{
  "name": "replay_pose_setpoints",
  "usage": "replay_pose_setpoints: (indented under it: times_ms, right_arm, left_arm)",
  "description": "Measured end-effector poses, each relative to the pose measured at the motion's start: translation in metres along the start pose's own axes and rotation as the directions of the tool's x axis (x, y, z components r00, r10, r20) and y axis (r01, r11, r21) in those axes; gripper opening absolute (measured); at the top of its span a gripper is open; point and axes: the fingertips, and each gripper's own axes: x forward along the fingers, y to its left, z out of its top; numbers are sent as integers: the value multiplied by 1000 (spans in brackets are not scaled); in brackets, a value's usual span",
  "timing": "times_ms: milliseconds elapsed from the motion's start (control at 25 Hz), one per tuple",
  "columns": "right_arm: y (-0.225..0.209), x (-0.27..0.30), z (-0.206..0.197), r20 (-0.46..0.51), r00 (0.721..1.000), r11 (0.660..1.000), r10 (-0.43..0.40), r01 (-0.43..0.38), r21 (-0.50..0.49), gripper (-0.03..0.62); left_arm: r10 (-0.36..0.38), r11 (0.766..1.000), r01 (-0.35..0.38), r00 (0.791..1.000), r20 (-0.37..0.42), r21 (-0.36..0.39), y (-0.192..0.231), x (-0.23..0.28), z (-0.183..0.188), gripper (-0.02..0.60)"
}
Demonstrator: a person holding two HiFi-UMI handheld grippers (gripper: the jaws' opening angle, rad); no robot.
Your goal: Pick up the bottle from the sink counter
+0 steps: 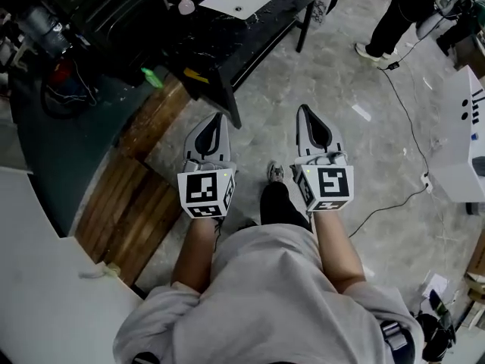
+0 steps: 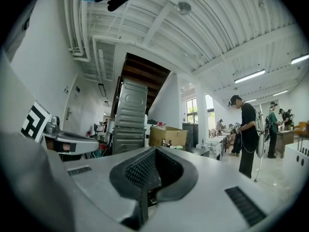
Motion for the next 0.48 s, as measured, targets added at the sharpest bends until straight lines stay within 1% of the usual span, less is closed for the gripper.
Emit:
replay_pose_setpoints:
  times_ms: [80,240,360,480]
  right_arm:
    - [-12,21,1,6,1000,1000,8,-8,9,9]
    - [-36,66,6,10,999,999,44,-44,0,9]
    - [-55,101,8,2,996,996,93,-93,-13,9]
    - [-71,134,1,-23,989,989,148,-149,-22,9]
  left_arm:
    - [12,1000,-12,1000,0,5,9,20,4,12]
    - [5,1000,-5,1000,-12,8,10,69,11,12]
    - [-7,1000,7,1000,-30,8,7,108,15,12]
    - [-12,1000,13,998,-54,11,8,144,15,12]
